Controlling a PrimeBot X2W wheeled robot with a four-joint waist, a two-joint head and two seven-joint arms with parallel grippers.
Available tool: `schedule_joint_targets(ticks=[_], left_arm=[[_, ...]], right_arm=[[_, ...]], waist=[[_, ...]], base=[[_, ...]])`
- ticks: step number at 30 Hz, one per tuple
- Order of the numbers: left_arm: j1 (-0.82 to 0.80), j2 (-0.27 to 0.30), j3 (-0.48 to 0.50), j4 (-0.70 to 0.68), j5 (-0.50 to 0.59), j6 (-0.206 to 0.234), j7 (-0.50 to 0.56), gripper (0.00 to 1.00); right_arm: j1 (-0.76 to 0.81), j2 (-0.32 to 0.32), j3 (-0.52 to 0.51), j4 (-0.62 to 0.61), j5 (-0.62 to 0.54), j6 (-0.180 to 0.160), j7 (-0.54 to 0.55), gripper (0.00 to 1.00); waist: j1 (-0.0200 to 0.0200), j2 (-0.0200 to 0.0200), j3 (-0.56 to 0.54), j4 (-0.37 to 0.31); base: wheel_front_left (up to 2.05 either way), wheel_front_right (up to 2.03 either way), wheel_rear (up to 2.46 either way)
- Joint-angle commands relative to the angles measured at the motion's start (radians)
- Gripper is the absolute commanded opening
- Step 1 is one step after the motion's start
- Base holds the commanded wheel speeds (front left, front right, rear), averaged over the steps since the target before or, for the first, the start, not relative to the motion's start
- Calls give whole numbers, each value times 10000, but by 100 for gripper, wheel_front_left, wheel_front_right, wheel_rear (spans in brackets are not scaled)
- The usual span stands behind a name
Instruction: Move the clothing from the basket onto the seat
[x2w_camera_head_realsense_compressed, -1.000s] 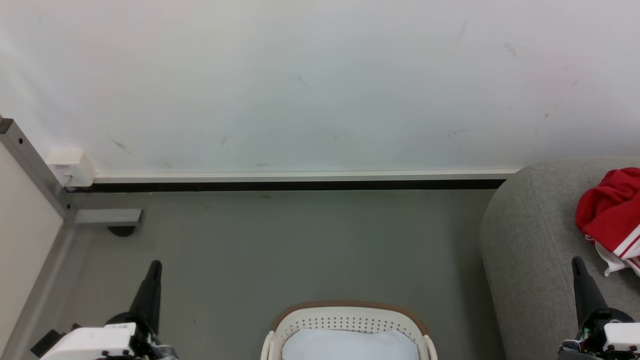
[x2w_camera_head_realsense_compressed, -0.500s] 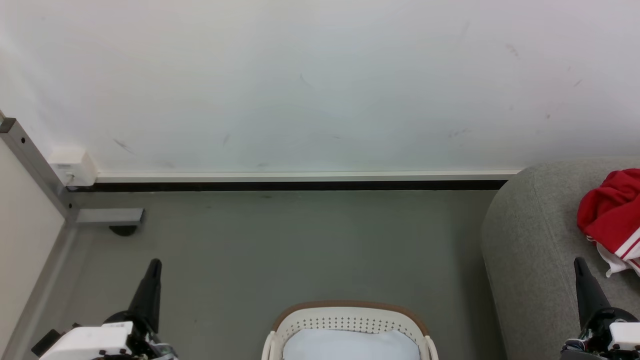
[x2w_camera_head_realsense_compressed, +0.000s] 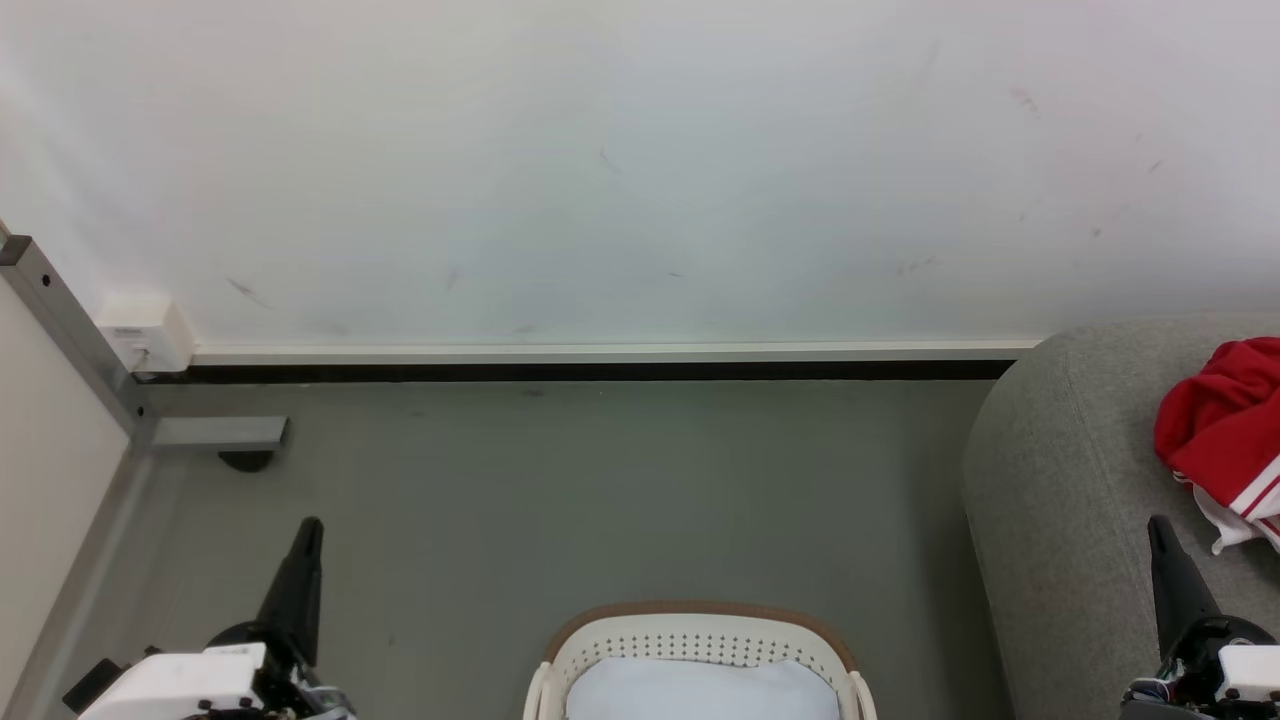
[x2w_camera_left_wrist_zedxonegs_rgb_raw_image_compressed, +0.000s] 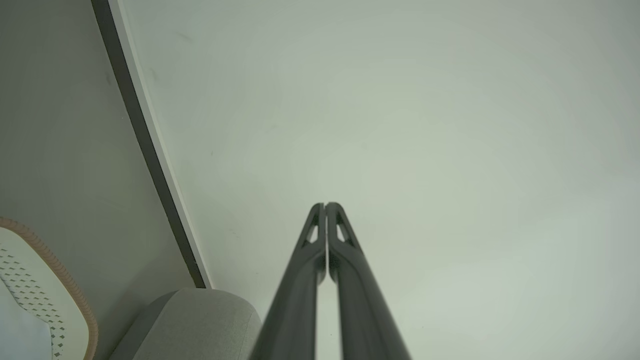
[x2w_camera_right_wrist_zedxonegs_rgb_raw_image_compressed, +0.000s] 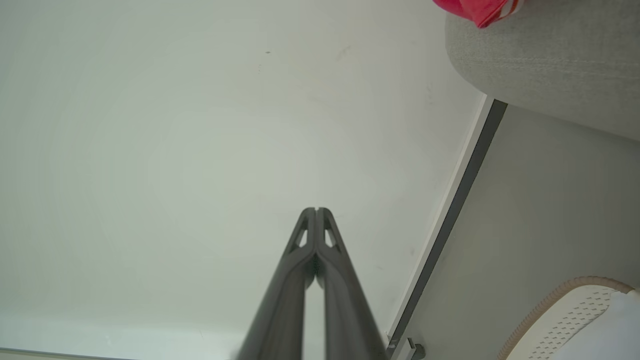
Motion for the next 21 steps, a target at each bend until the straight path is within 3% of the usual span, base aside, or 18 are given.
schedule_joint_targets(ticks=[1, 21], left_arm=[[-73, 19, 29, -41, -121, -1, 30, 0], [-70, 19, 28, -45, -120, 0, 29, 0]], right_arm=[[-115, -91, -4, -46, 1, -21, -11, 0], [-138, -232, 198, -116, 193, -21, -172, 0]], waist=[[0, 0, 0, 0], [0, 0, 2, 0]], base=[[0, 0, 0], [0, 0, 0]])
